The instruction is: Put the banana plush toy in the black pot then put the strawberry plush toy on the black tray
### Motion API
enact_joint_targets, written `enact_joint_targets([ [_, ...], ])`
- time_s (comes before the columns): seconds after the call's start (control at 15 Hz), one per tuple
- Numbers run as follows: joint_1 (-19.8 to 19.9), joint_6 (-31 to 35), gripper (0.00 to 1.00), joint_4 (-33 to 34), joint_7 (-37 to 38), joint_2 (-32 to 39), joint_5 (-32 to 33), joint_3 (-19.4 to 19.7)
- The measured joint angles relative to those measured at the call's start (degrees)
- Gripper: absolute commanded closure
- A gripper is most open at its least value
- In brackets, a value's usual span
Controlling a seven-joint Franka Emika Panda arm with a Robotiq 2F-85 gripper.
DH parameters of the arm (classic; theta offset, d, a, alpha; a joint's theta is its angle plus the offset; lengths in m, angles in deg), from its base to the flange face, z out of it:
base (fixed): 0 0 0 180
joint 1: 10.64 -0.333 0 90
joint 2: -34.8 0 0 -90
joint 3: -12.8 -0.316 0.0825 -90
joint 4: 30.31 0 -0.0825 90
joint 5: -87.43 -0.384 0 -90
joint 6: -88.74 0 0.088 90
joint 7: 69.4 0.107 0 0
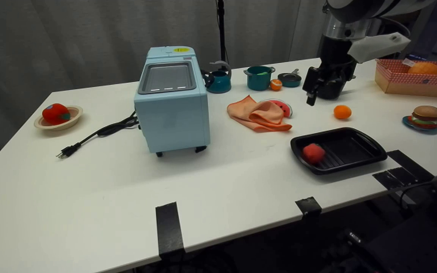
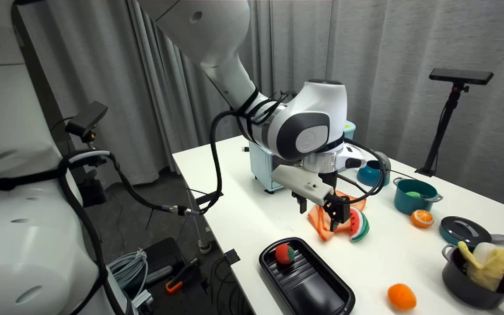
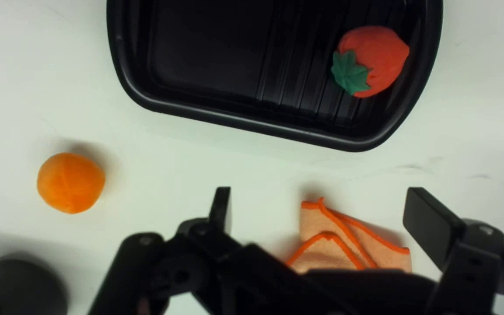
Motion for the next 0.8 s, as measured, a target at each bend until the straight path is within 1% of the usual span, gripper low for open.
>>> enact_joint_targets([
  [0.4,0.4,0.0,0.0,0.9,0.1,-3.0,-2.4,1.0],
  [0.8,0.9,0.0,0.0,0.9,1.0,-6.5,-3.2,2.3],
])
